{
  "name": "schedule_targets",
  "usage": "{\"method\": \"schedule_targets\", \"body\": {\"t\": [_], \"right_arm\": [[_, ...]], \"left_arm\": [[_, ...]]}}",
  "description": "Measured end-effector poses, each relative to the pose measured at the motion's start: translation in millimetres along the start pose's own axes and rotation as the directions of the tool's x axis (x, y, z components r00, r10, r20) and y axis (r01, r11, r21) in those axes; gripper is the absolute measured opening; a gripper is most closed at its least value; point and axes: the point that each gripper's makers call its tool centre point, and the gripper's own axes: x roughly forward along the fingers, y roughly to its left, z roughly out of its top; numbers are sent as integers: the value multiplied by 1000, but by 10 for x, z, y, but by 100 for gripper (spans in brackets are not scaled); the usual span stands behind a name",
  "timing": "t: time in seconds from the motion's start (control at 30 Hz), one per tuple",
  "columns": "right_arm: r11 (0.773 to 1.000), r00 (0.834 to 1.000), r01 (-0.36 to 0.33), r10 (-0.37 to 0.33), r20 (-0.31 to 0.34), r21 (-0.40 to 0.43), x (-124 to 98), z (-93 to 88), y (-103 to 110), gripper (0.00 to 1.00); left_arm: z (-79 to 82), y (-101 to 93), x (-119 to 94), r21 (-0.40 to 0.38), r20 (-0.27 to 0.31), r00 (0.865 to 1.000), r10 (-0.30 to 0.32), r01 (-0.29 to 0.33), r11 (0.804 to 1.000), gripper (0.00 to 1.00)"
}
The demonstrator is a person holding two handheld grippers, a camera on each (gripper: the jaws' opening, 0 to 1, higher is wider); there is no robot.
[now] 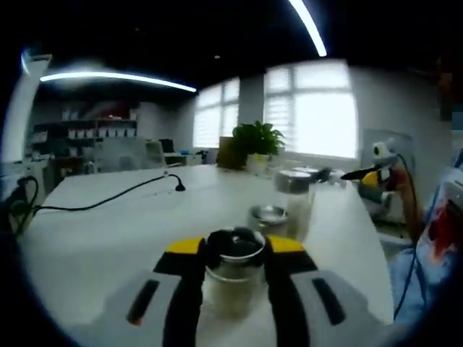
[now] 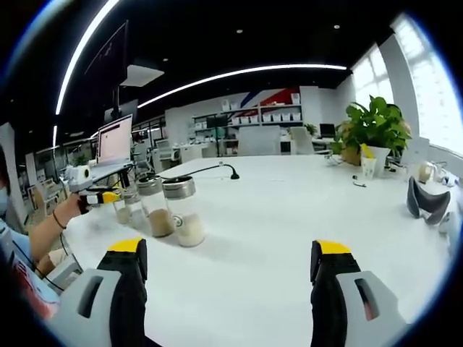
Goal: Rotate the seasoning bottle until the label or dispensing opening points toward the visible target arrow and the bottle remains upright within the marked orientation range
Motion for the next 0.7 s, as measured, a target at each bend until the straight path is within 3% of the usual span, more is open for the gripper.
{"method": "schedule_targets", "body": {"t": [0.13, 0.7], "right_arm": [[1000, 1000, 7, -7, 5, -4, -8, 14, -15, 97], [1000, 1000, 15, -15, -2, -2, -8, -2, -42, 97]], "left_arm": [[5, 17, 4, 16, 15, 998, 68, -68, 998, 34], [7, 78, -4, 23, 57, 980, 189, -191, 981, 33]]}}
